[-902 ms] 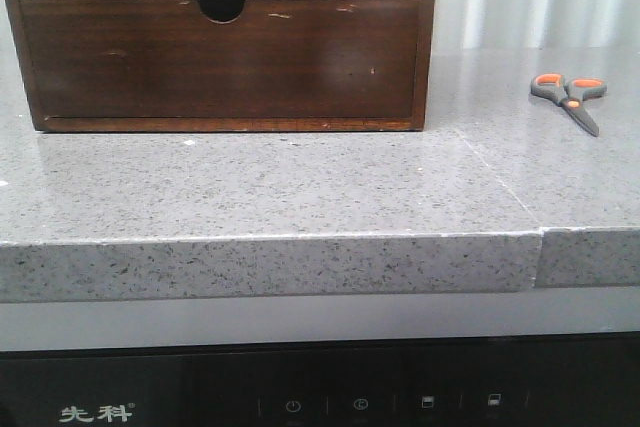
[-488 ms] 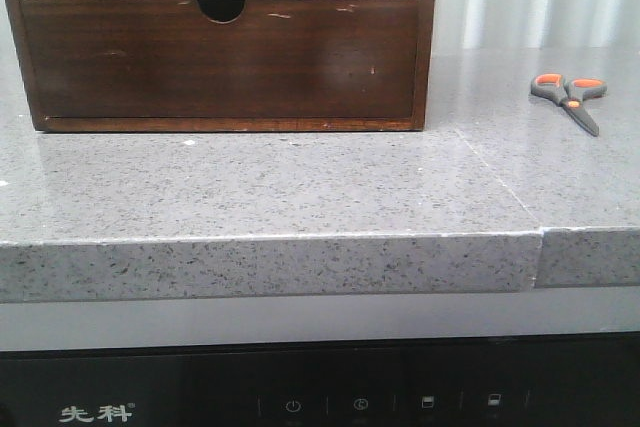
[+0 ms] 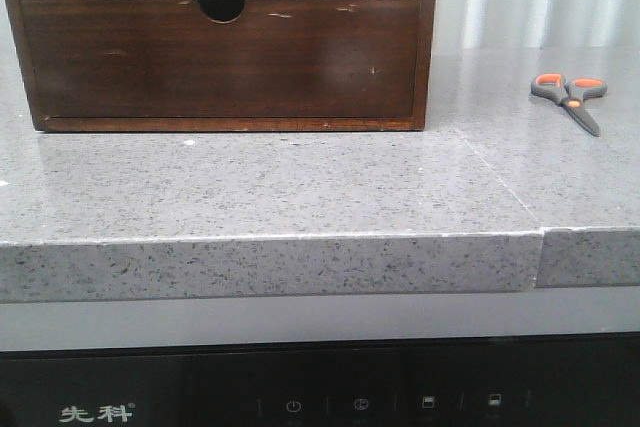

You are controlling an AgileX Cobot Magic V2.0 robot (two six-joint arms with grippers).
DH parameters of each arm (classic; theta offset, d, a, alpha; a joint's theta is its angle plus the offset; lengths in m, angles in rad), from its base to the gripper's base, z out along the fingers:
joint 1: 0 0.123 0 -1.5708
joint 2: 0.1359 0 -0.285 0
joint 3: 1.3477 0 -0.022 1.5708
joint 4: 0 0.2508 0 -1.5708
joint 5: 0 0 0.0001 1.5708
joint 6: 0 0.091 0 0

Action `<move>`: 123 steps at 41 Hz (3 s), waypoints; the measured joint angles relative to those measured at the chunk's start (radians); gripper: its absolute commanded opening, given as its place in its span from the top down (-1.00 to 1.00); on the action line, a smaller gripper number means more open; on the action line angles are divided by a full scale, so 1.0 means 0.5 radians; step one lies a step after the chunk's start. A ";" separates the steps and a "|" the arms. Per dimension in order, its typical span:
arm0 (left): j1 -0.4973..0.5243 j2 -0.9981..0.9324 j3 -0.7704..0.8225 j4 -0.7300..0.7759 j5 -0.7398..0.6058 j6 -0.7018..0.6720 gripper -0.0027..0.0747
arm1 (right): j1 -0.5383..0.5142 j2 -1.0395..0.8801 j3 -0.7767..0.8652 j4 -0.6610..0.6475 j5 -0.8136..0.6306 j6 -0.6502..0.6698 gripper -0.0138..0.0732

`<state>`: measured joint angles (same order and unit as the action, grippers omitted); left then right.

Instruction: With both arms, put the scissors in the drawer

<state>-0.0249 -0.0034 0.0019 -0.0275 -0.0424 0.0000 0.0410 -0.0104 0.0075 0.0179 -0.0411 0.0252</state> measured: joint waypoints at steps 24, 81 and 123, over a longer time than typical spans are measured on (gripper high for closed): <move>0.000 0.406 -1.438 0.000 1.143 0.000 0.98 | 0.000 0.410 -1.298 -0.086 1.277 0.000 0.84; 0.000 0.781 -1.390 -0.188 1.581 0.000 -0.53 | 0.008 0.907 -1.424 -0.273 1.760 -0.050 -0.78; 0.000 1.748 -1.292 -2.862 1.224 0.911 -0.53 | 0.008 0.907 -1.424 -0.276 1.764 -0.050 -0.78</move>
<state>-0.0249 0.8705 -0.6439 -1.4583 0.5696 0.4555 0.0449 0.4432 -0.7045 -0.1202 0.8409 0.0000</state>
